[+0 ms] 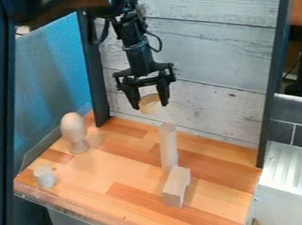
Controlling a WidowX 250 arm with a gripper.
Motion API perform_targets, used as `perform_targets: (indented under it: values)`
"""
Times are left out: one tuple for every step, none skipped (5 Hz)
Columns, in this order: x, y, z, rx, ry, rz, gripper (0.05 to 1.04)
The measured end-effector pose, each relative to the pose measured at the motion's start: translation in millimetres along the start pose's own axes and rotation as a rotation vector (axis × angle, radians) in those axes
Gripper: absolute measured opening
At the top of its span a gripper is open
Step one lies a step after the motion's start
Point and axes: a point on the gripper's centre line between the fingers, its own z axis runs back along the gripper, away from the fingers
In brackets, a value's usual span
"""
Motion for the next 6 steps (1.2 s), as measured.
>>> perform_targets:
  values:
    - [-14, -7, 0, 0.007, 0.002, -0.047, 0.795]
    - [-23, -9, 0, 0.015, -0.007, -0.077, 0.794]
    - [-28, -15, -5, 0.032, -0.009, -0.095, 0.794]
    - [-23, -21, -6, 0.048, -0.037, -0.1, 0.794]
    - [-21, -24, -7, 0.059, -0.052, -0.098, 0.795]
    - [-21, -28, -15, 0.068, -0.042, -0.1, 0.794]
